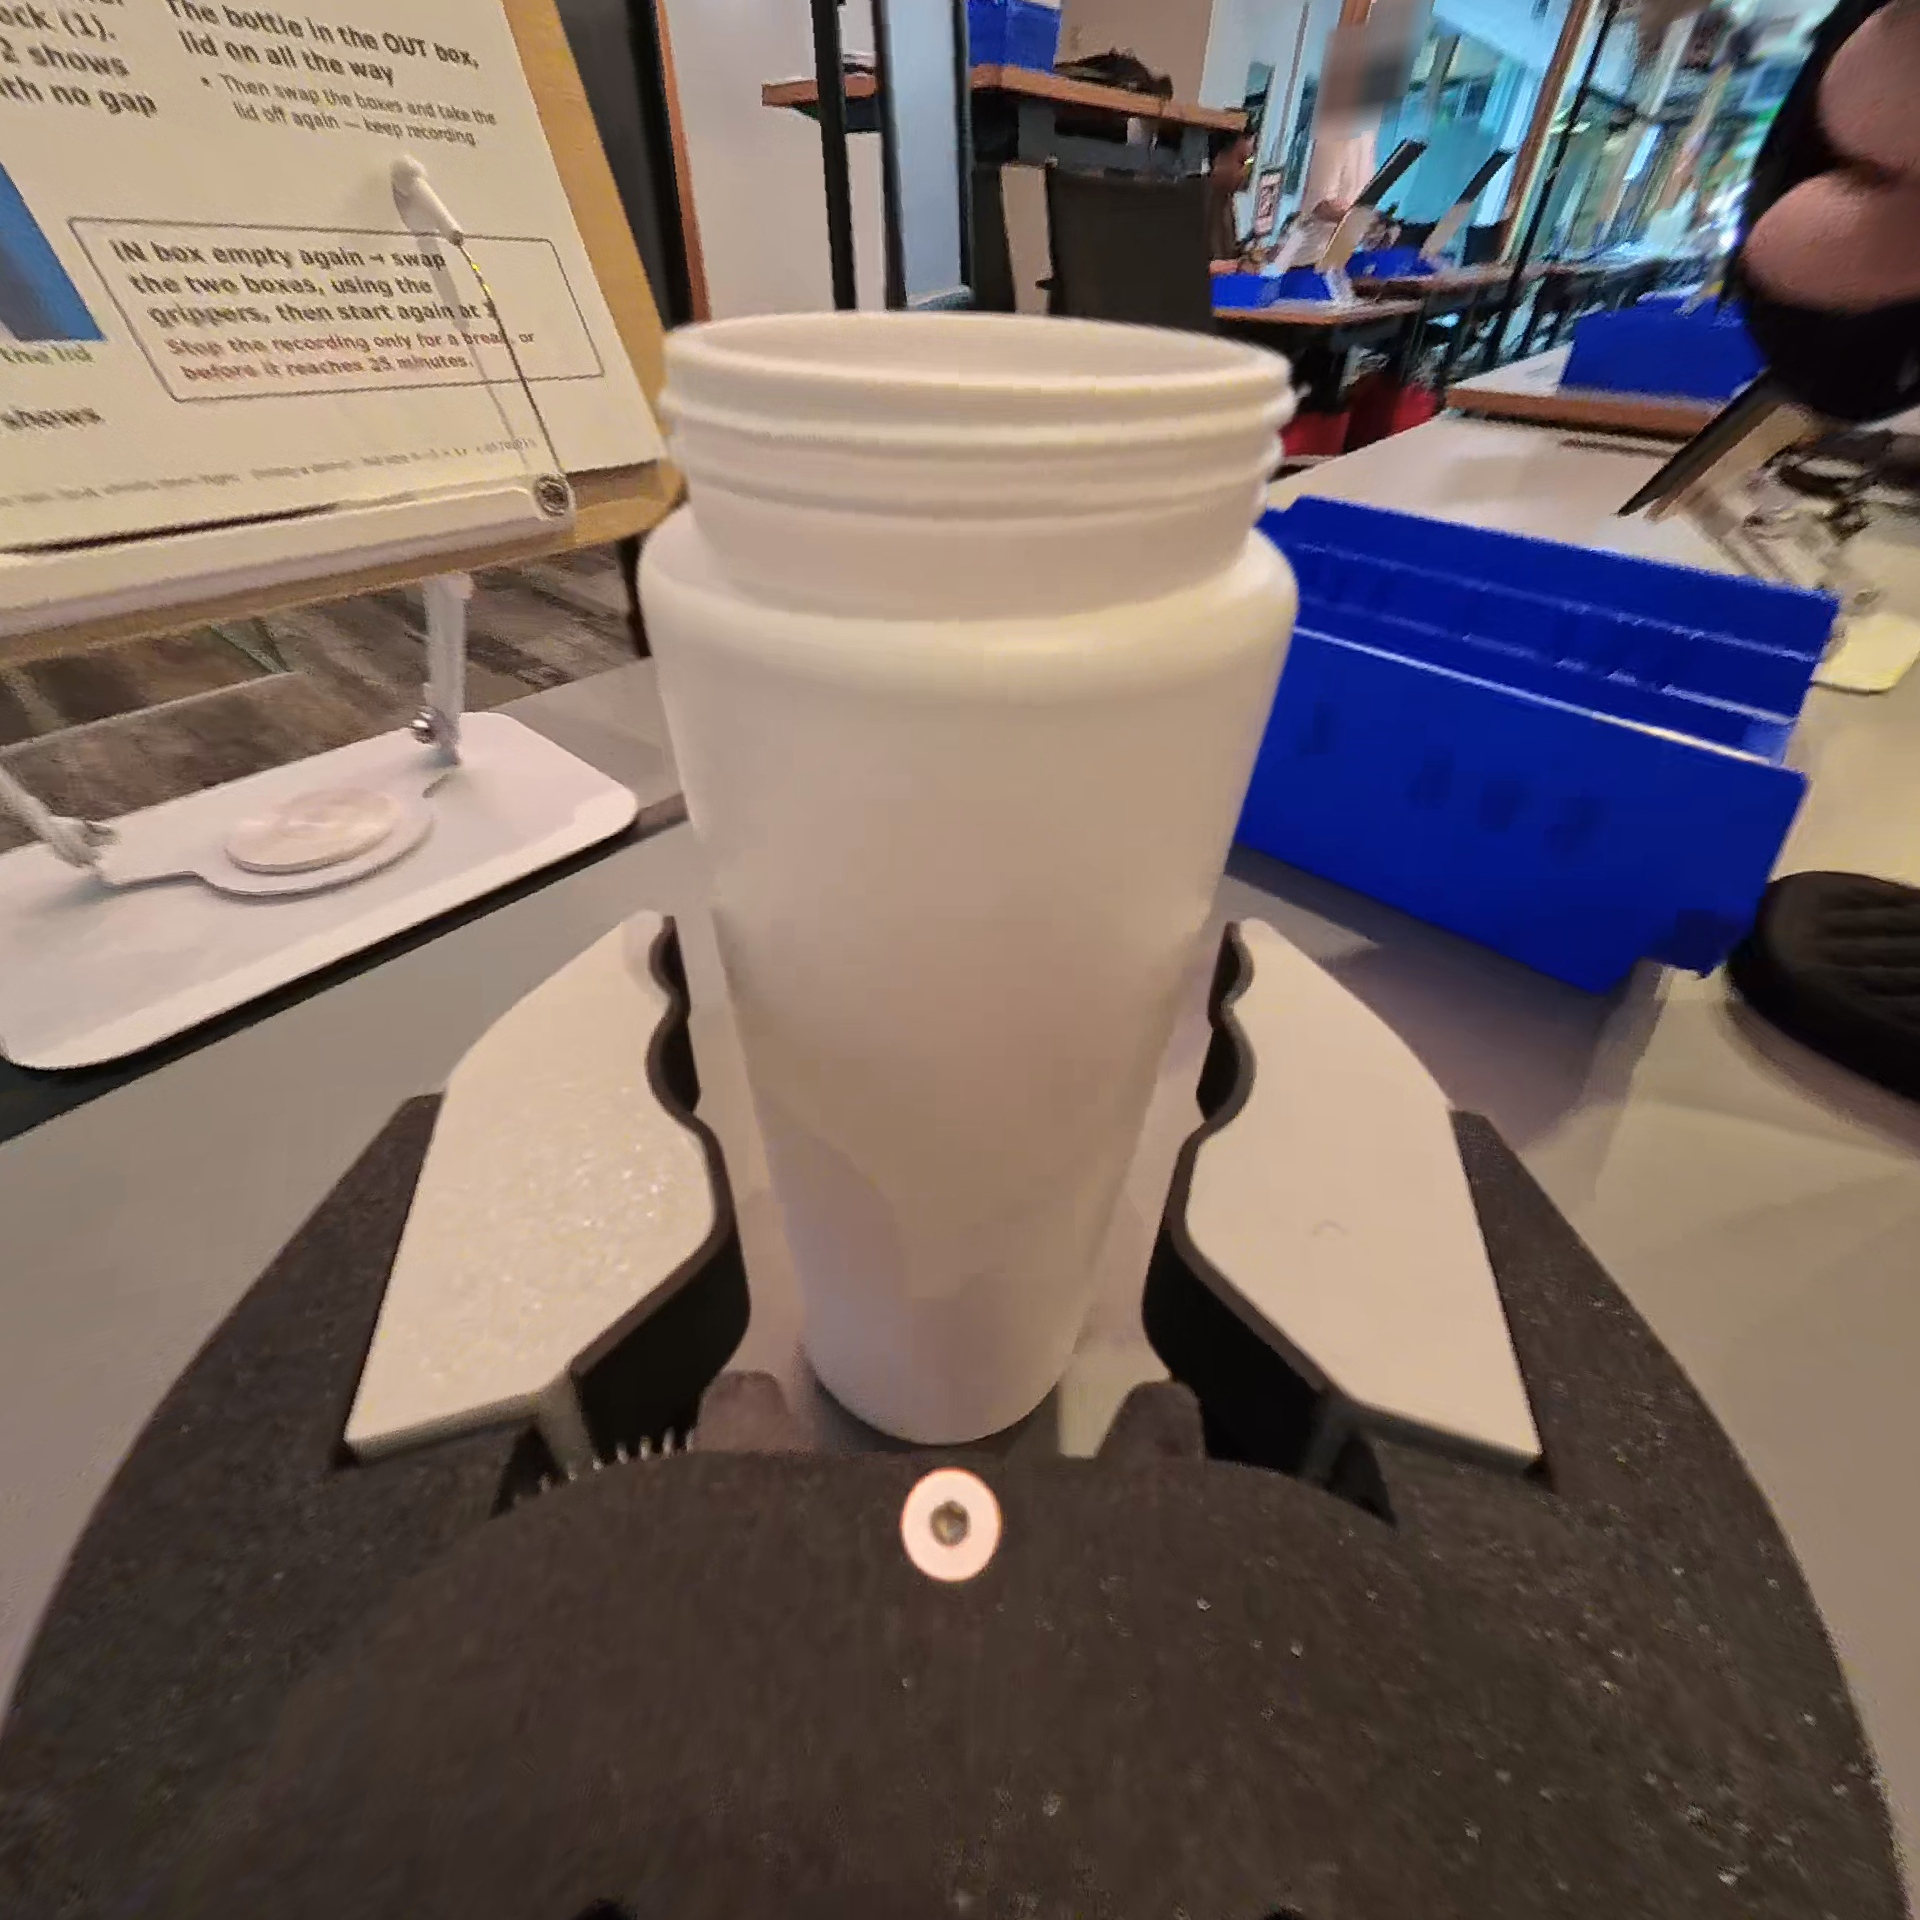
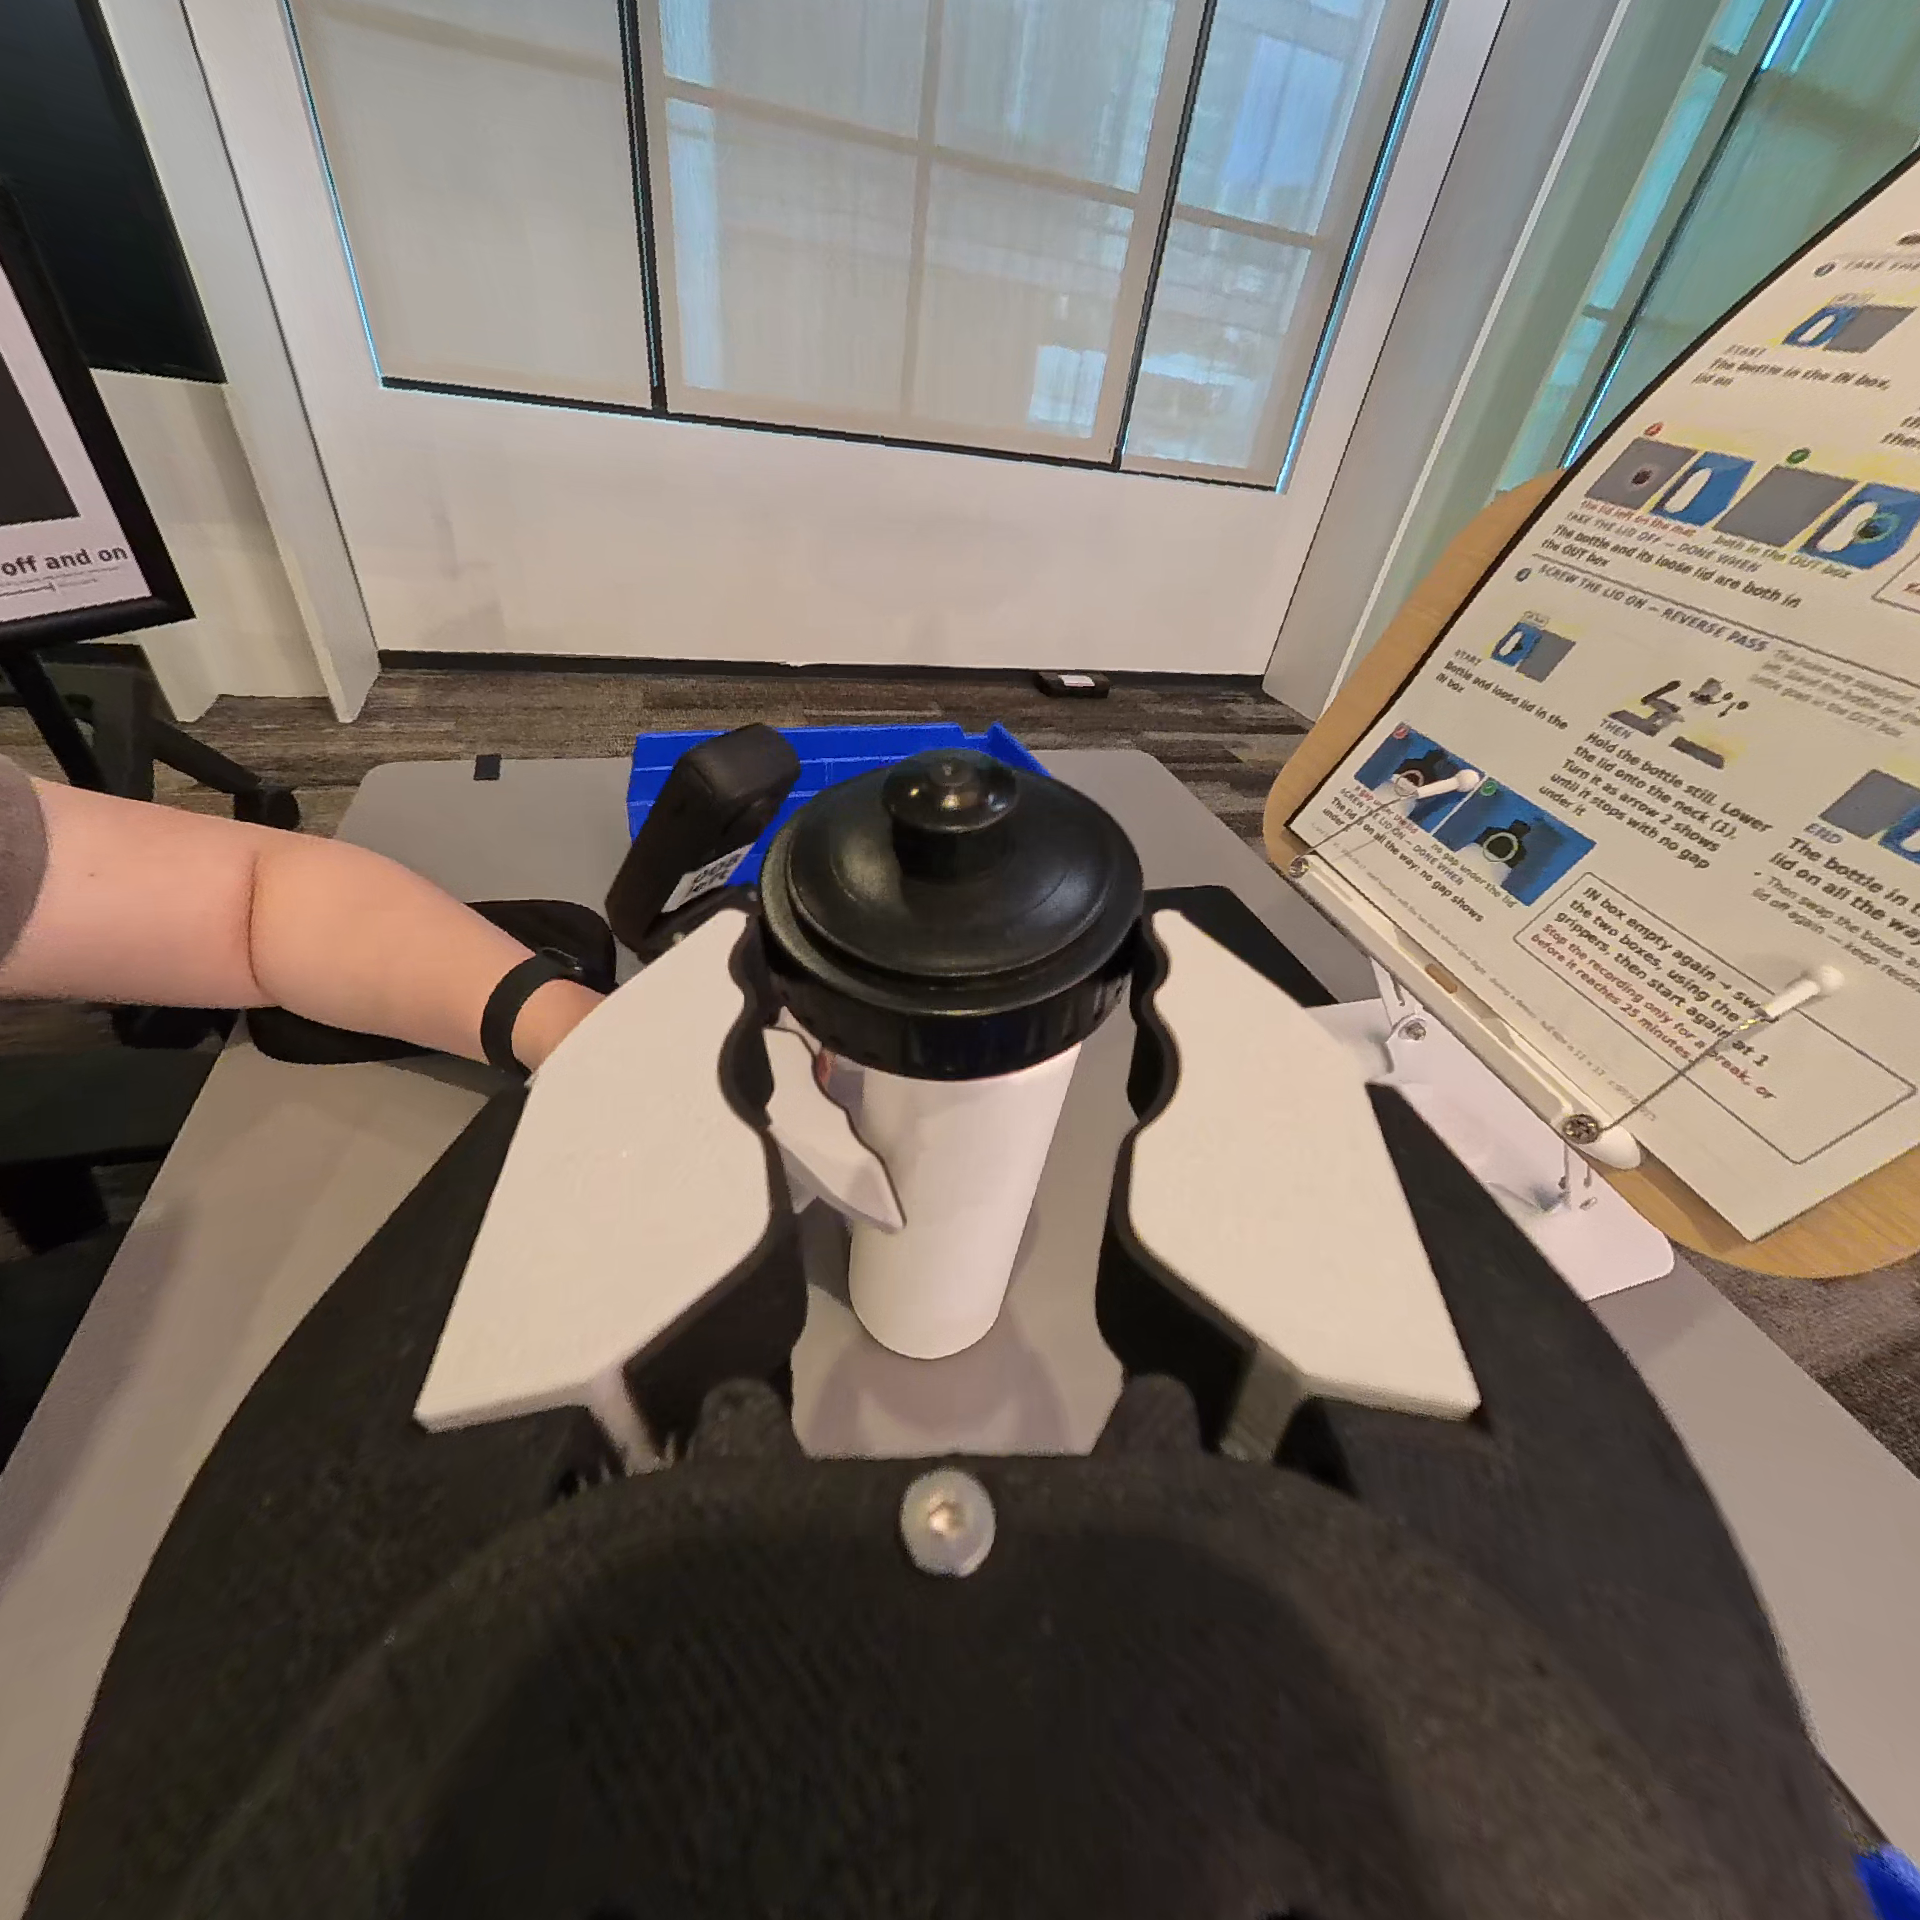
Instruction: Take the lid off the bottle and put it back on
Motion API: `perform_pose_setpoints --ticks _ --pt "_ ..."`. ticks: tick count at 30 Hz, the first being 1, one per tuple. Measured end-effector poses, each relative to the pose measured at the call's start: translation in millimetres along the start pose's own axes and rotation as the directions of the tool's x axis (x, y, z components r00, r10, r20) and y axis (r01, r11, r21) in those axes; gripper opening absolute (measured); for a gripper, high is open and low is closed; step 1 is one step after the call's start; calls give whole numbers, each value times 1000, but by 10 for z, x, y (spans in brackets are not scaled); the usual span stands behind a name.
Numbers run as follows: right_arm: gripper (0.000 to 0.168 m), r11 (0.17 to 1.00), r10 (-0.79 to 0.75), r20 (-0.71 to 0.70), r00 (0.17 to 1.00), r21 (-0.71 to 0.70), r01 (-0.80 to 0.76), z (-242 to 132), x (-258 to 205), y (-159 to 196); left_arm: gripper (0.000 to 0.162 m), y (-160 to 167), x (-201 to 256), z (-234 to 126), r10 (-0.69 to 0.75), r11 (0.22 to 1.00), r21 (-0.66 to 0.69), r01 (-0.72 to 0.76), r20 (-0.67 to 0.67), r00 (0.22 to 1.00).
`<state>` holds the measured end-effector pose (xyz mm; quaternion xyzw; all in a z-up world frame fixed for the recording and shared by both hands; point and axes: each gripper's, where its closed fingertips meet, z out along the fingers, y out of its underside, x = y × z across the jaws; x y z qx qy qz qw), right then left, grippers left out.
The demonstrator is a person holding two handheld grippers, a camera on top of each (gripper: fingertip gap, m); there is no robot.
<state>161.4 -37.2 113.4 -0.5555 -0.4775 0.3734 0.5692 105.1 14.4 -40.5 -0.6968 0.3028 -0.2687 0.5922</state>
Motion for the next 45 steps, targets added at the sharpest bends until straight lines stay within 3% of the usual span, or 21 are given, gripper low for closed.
perform_pose_setpoints --ticks 2,14,27,45 --pt "69 1000 10 -2 1000 -11 -10 28 17 40 85 19 15 12 -21 1000 -9 21 -26 999" --pt "69 988 84 40 996 -136 -78 354 -84 406 84 28 408 19 24 1000 1 -24 -216 976" --pt "69 974 58 60 997 -222 -43 511 -121 662 84 31 482 31 33 999 -8 -36 -236 971" --pt "69 983 84 168 982 -177 -54 486 -176 678 84 34 534 12 55 998 -4 -59 -293 955"
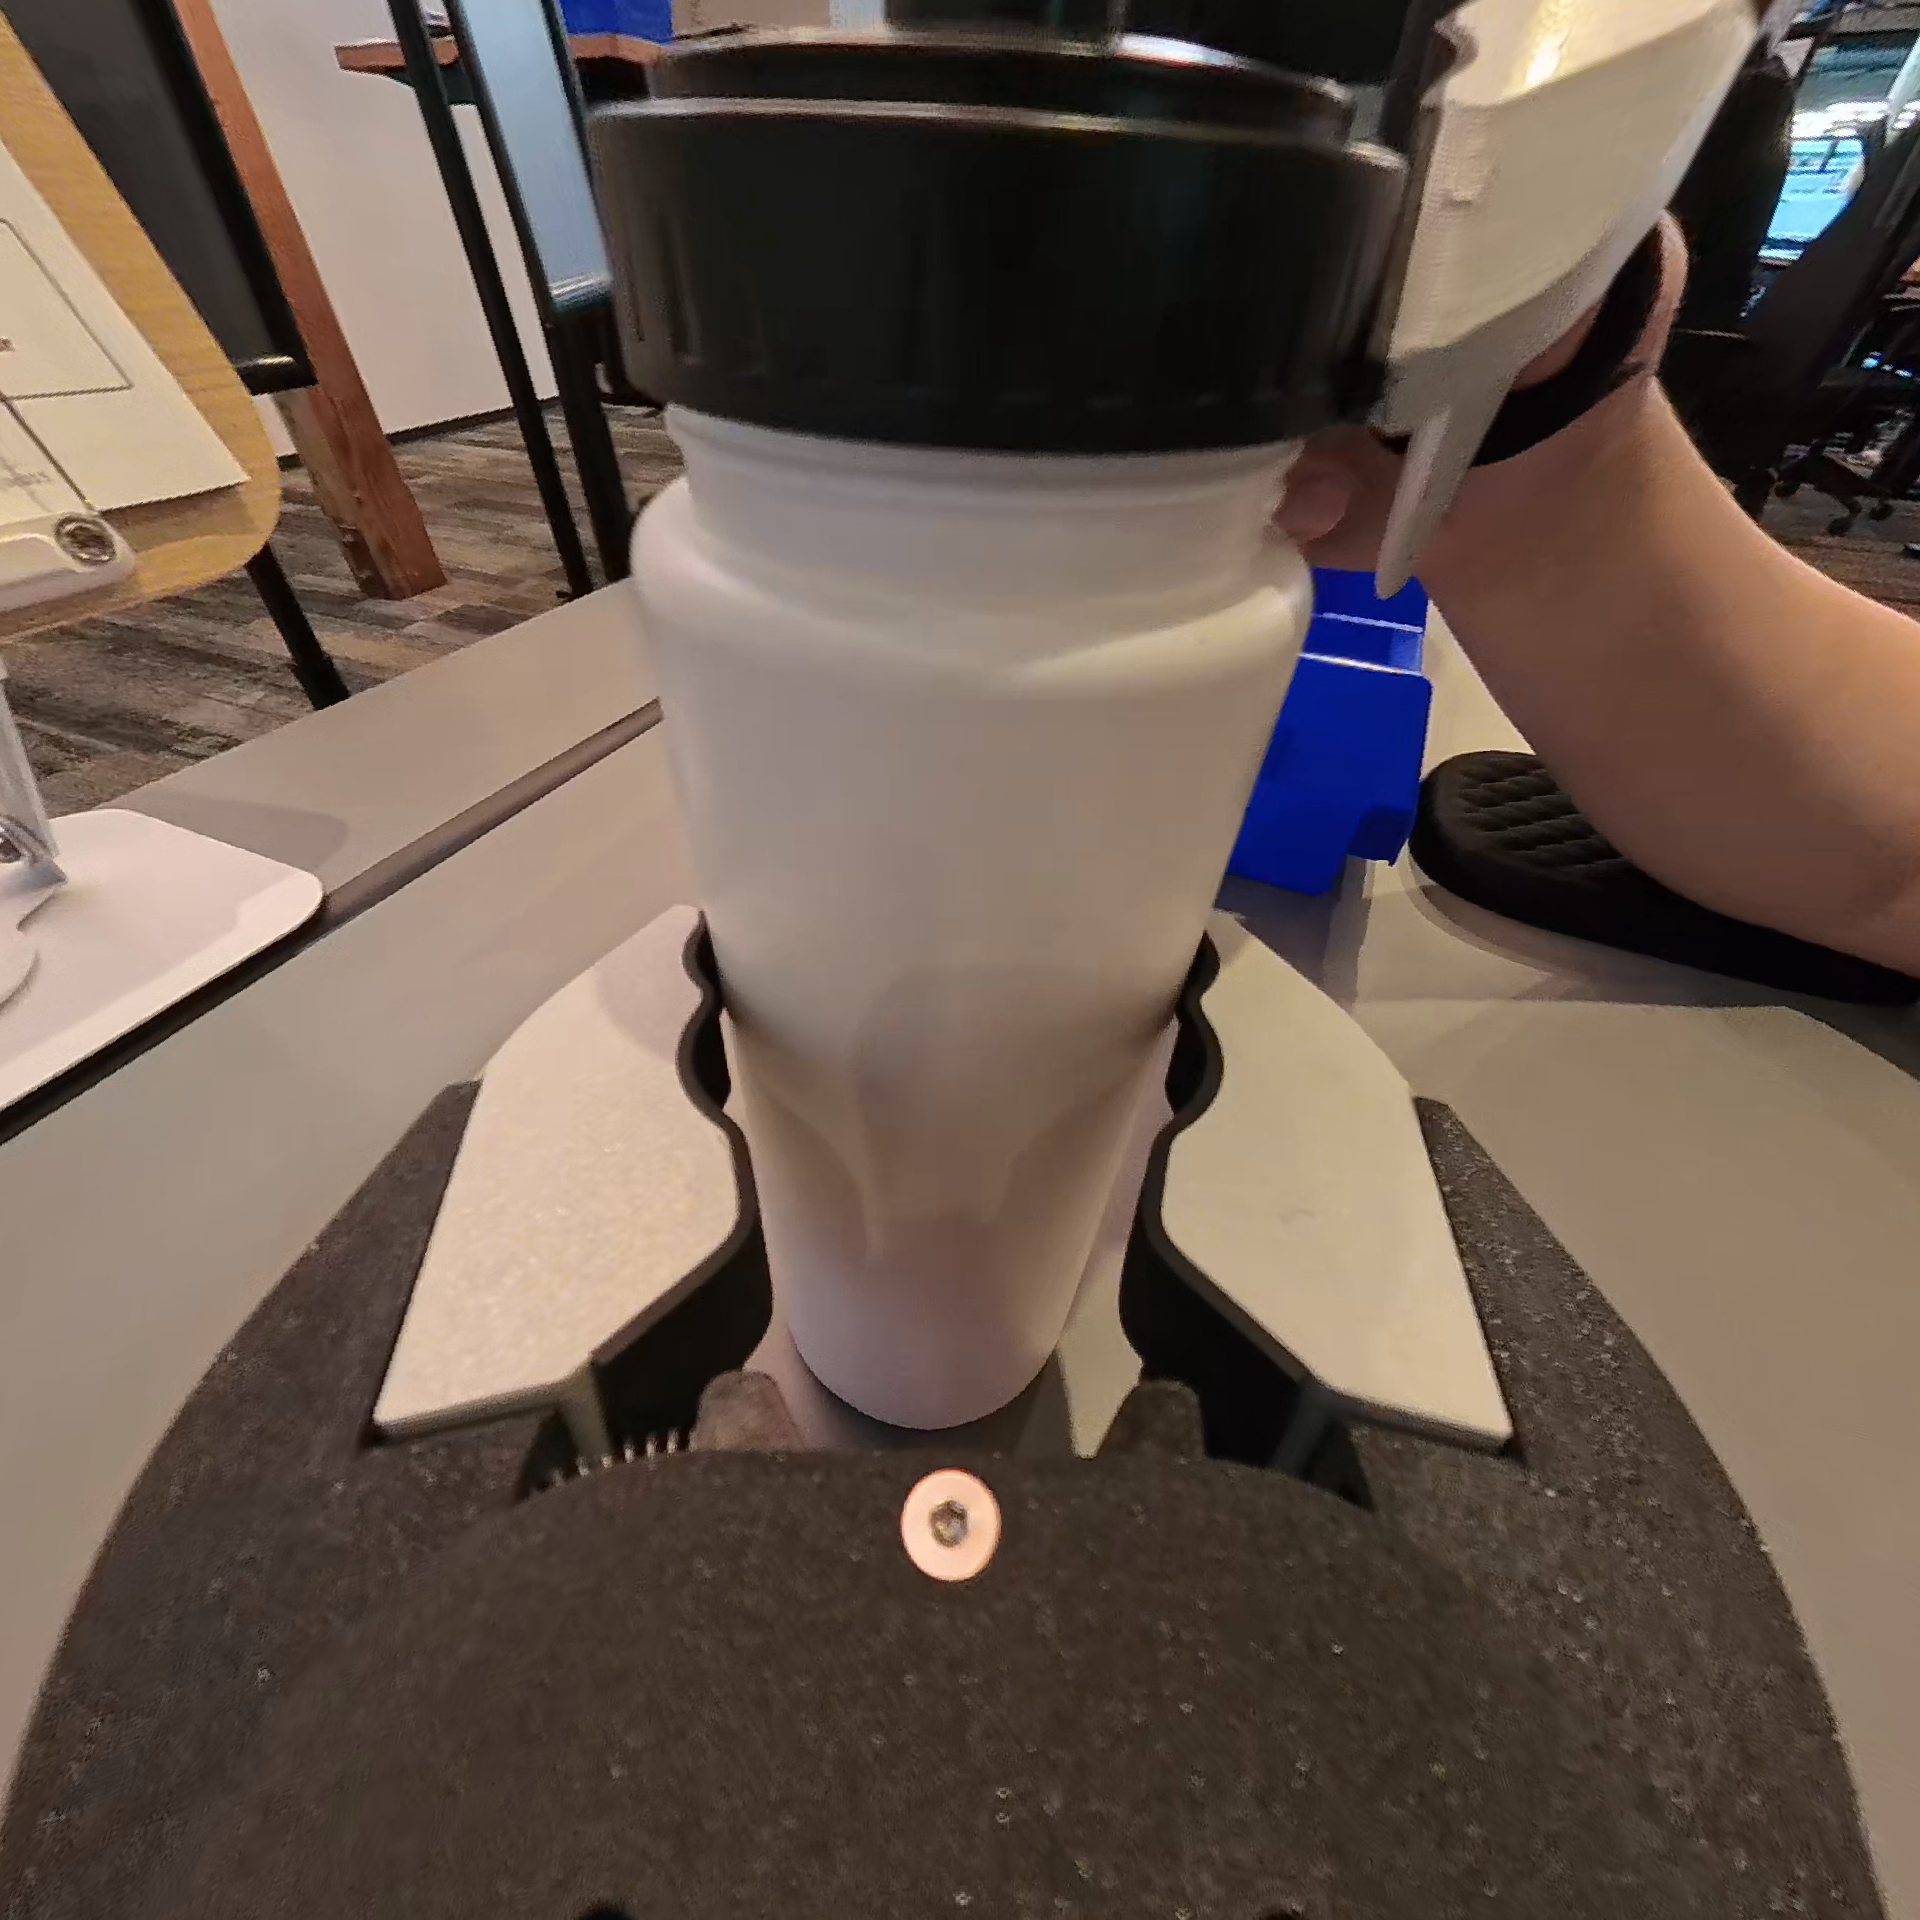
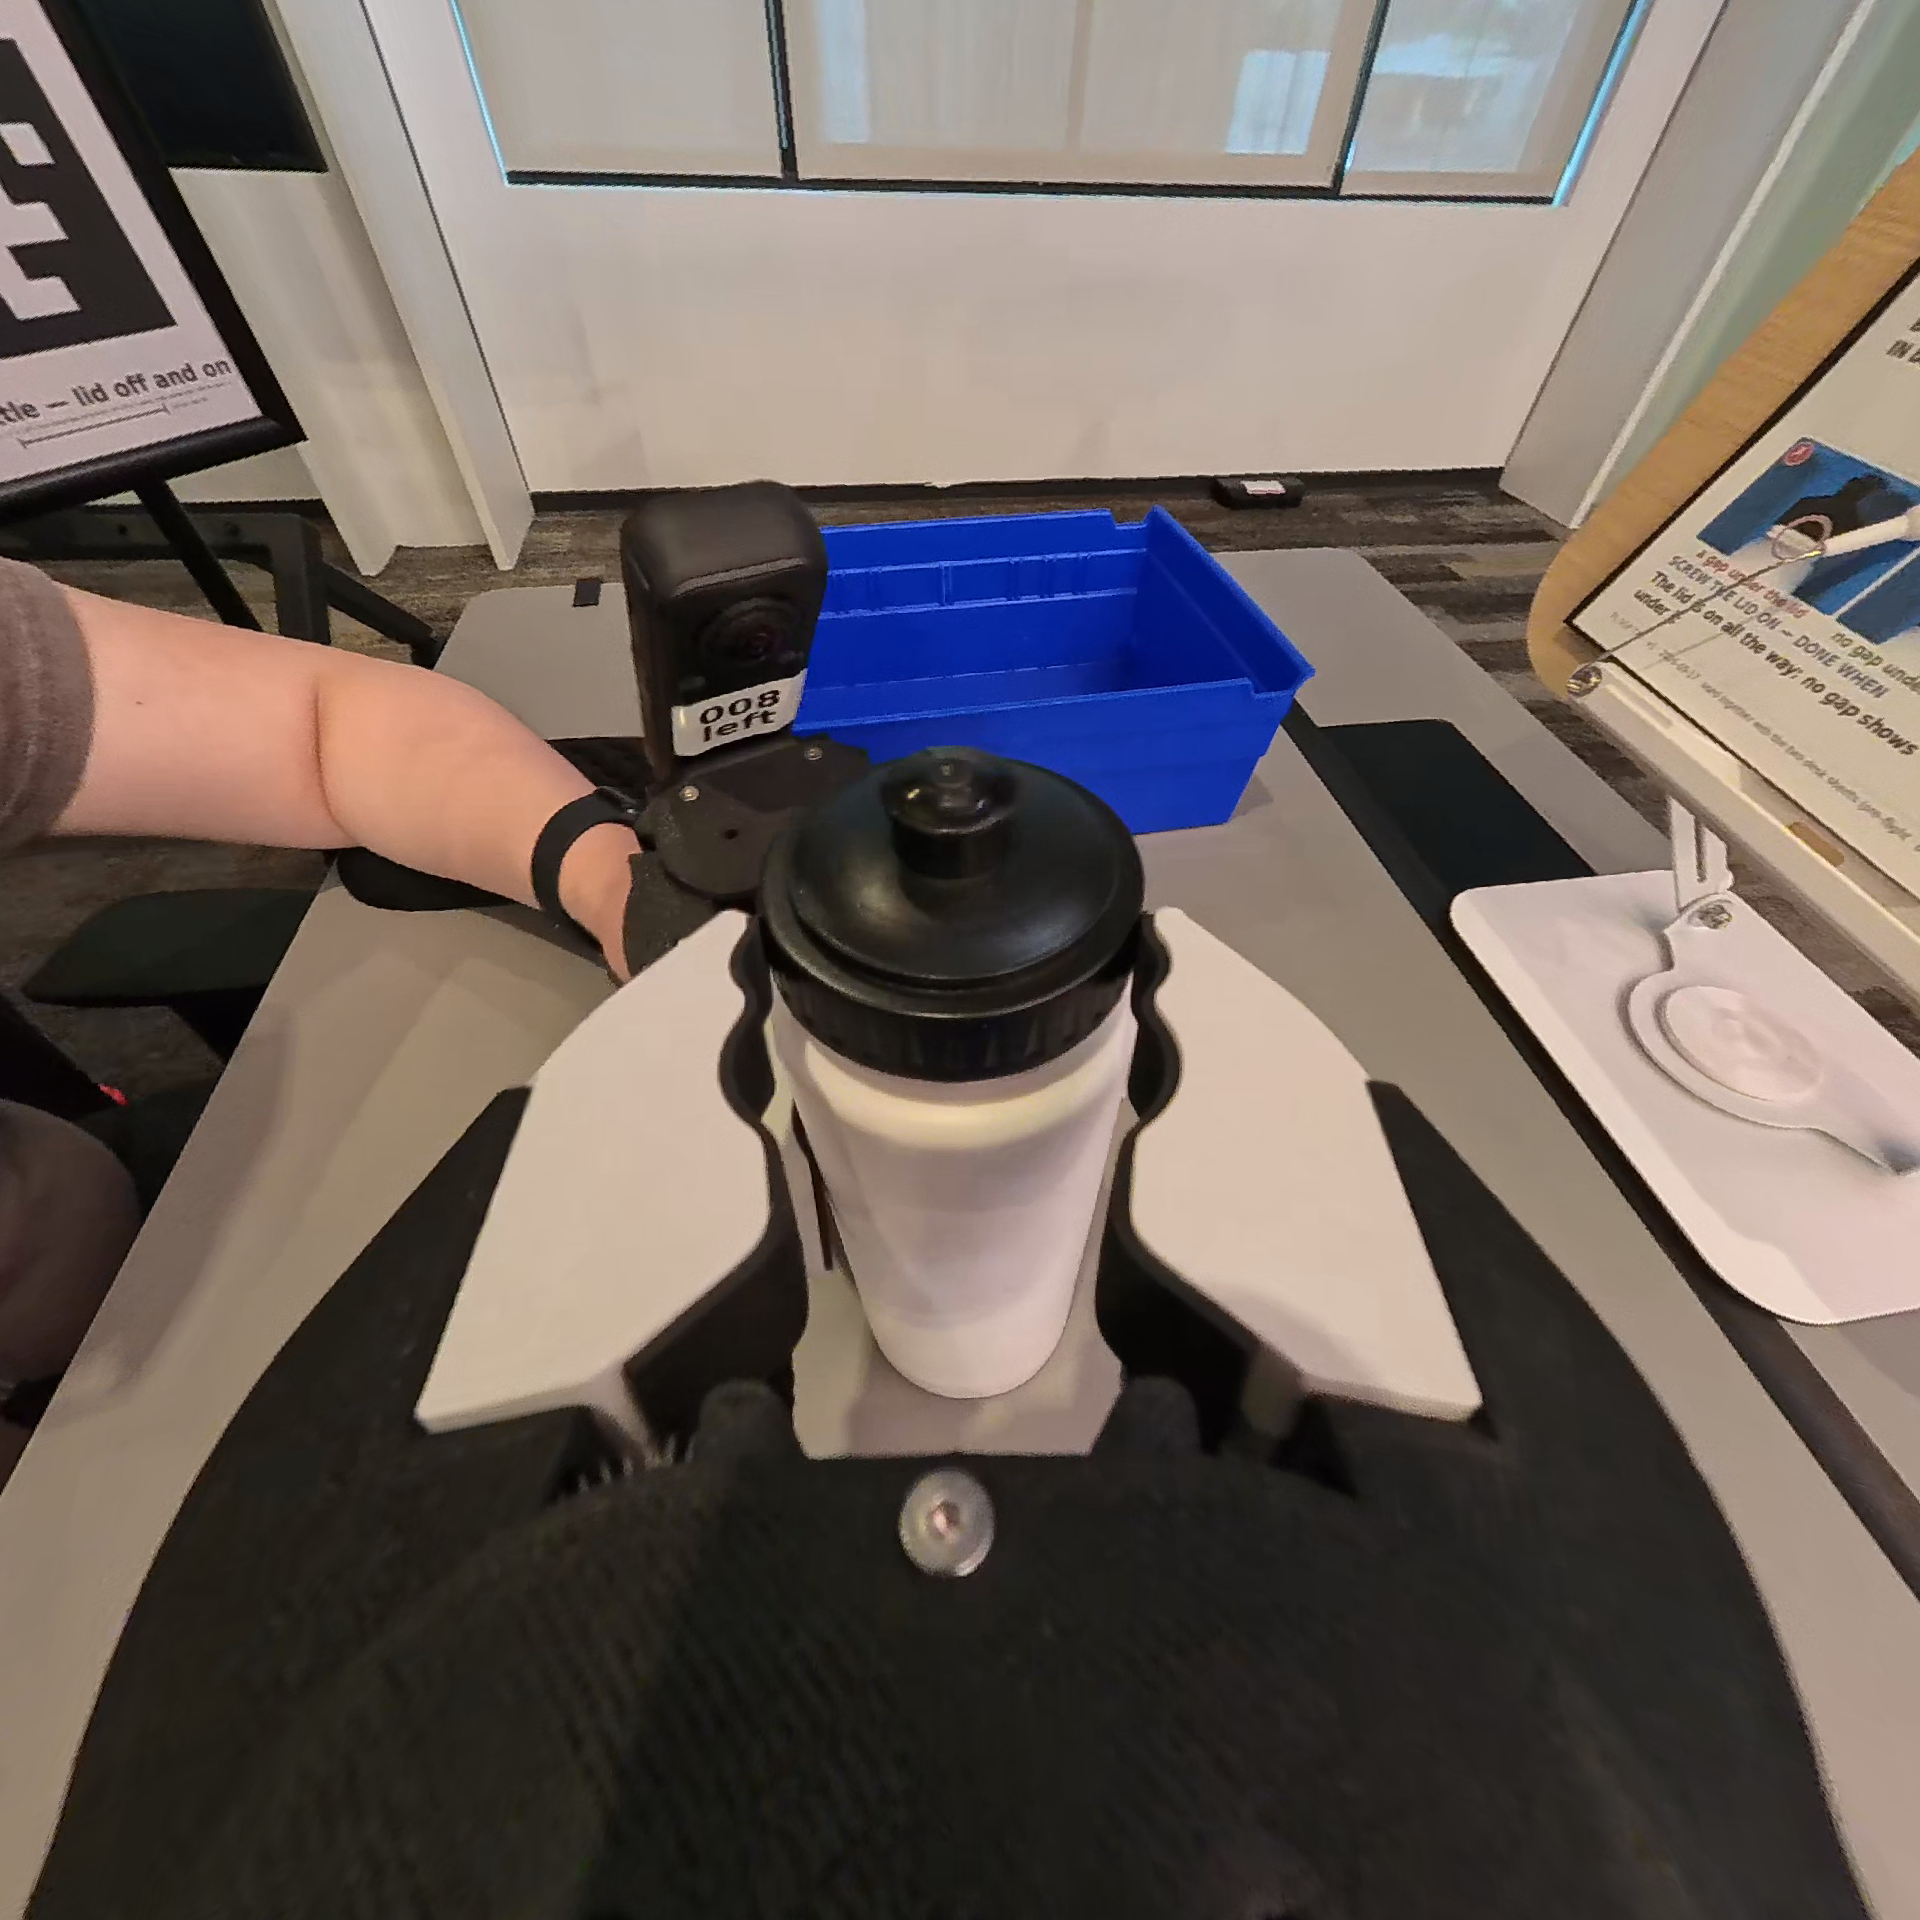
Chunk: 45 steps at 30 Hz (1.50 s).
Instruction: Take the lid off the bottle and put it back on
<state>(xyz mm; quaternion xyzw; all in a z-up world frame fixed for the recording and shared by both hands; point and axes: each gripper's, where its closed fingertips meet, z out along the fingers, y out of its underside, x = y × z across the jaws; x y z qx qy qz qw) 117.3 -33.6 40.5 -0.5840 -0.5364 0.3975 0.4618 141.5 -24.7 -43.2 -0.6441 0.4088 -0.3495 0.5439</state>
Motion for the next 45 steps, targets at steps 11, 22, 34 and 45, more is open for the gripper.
perform_pose_setpoints --ticks 11,22,34,45 --pt "69 999 -40 231 972 -2 42 -135 -310 37 84 21 405 -51 22 1000 -11 -26 -305 952" --pt "69 999 -25 85 996 -28 27 -65 -124 44 84 17 206 -14 -14 999 -34 9 -124 992" --pt "69 999 24 -101 995 41 -20 106 78 -6 84 24 -107 -66 -43 998 -38 48 111 993" --pt "69 992 57 -312 948 122 -19 226 176 -52 84 34 -299 -142 -53 997 -37 65 267 962"
